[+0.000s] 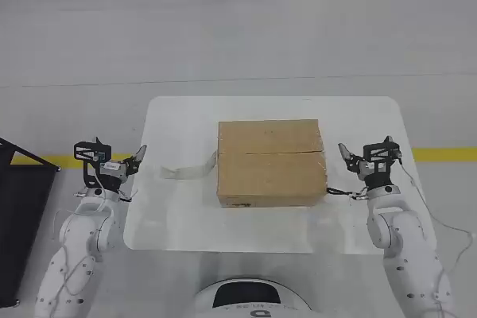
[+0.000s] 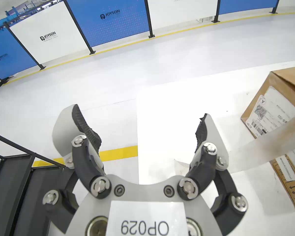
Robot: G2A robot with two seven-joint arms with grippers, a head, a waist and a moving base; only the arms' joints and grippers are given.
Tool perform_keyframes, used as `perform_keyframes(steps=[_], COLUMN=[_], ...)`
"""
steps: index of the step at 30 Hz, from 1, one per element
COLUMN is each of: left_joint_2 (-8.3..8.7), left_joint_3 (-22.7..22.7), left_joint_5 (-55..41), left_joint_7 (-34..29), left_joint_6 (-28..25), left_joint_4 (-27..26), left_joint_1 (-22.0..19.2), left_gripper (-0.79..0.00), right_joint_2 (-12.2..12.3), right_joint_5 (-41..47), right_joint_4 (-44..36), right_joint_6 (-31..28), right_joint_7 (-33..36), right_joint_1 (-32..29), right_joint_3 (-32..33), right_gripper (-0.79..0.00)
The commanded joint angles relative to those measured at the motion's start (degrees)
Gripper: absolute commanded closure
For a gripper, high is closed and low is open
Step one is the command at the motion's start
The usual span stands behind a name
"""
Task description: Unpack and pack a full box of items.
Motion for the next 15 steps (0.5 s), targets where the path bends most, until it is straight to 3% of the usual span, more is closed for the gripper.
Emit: perform_keyframes(steps=[1,12,15], left_joint_2=[0.0,0.0,0.0], left_joint_3=[0.0,0.0,0.0], left_joint_5=[0.0,0.0,0.0], left_joint_7=[0.0,0.0,0.0], left_joint_6=[0.0,0.0,0.0], left_joint_4=[0.0,0.0,0.0], left_joint_1=[0.0,0.0,0.0], left_gripper=[-0.784,-0.784,-0.785], right_joint_2=[0.0,0.0,0.0], right_joint_5=[0.0,0.0,2.5], right_joint_4=[0.0,0.0,0.5], right_joint_6=[0.0,0.0,-2.8], right_joint_7=[0.0,0.0,2.7], right_joint_1=[0.0,0.0,0.7], right_joint_3=[0.0,0.0,0.1], right_gripper=[-0.784,-0.785,-0.785])
